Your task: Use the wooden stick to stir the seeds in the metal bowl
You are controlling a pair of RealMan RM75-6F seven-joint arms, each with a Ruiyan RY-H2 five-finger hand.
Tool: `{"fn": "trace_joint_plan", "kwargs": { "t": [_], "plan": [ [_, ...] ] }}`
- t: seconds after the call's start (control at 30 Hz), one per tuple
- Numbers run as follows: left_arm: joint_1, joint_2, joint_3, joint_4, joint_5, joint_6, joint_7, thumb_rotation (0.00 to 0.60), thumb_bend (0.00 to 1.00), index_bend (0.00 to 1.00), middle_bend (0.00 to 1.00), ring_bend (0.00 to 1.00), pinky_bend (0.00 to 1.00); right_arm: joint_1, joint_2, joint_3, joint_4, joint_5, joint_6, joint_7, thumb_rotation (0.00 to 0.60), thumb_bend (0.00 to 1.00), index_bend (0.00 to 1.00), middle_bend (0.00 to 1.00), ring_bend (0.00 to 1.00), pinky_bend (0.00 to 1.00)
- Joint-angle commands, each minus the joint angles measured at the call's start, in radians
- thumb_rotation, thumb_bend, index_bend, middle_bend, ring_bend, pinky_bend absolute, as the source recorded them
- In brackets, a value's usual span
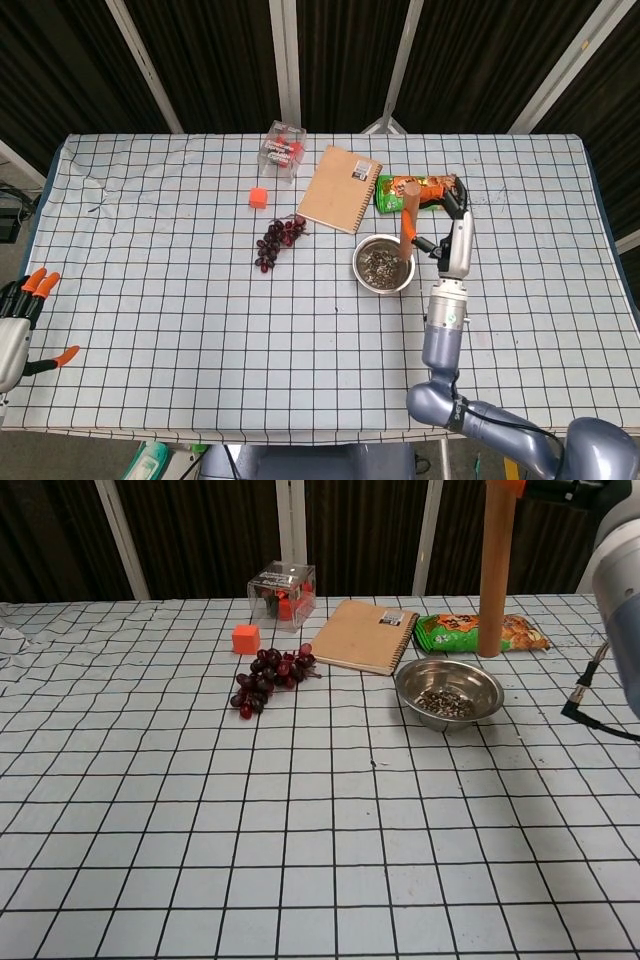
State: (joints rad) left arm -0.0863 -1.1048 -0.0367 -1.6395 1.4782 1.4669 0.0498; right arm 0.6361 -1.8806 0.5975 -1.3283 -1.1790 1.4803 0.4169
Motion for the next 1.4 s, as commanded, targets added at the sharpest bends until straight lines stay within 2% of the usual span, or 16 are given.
{"fn": "trace_joint_plan", "kwargs": {
  "t": [0.03, 0.13, 0.43, 0.67, 1.0, 1.07, 1.4],
  "plan": [
    [0.0, 0.001, 0.001, 0.0, 0.0, -0.001, -0.003, 0.6, 0.07, 0.0, 0.0, 0.0, 0.0, 0.024, -0.064, -0.003, 0.076, -0.008, 0.033, 0.041, 0.6, 0.46, 0.74, 0.62, 0.5, 0.0],
    [-0.003, 0.0, 0.003, -0.001, 0.002, -0.006, 0.0, 0.6, 0.06, 0.0, 0.0, 0.0, 0.0, 0.035, -0.097, -0.011, 0.127, -0.016, 0.037, 0.062, 0.6, 0.46, 0.74, 0.62, 0.5, 0.0],
    [-0.004, -0.001, 0.003, -0.004, -0.002, -0.012, 0.0, 0.6, 0.06, 0.0, 0.0, 0.0, 0.0, 0.074, -0.187, 0.008, 0.262, 0.004, 0.021, 0.122, 0.6, 0.46, 0.75, 0.63, 0.51, 0.0],
    [-0.007, -0.002, 0.004, -0.004, 0.0, -0.016, -0.002, 0.6, 0.07, 0.0, 0.0, 0.0, 0.0, 0.096, -0.237, 0.041, 0.324, 0.031, 0.013, 0.163, 0.6, 0.46, 0.76, 0.63, 0.51, 0.0],
    [-0.01, -0.004, 0.003, -0.002, -0.005, -0.021, -0.004, 0.6, 0.07, 0.0, 0.0, 0.0, 0.0, 0.131, -0.291, 0.153, 0.39, 0.102, 0.018, 0.245, 0.6, 0.46, 0.76, 0.64, 0.51, 0.0],
    [-0.011, -0.003, 0.003, -0.002, -0.005, -0.023, -0.006, 0.6, 0.06, 0.0, 0.0, 0.0, 0.0, 0.132, -0.297, 0.162, 0.399, 0.111, 0.018, 0.255, 0.6, 0.46, 0.76, 0.64, 0.51, 0.0],
    [-0.012, -0.004, 0.007, -0.003, 0.002, -0.023, -0.001, 0.6, 0.07, 0.0, 0.0, 0.0, 0.0, 0.109, -0.33, 0.125, 0.474, 0.11, 0.006, 0.295, 0.6, 0.46, 0.76, 0.64, 0.51, 0.0]
  ]
}}
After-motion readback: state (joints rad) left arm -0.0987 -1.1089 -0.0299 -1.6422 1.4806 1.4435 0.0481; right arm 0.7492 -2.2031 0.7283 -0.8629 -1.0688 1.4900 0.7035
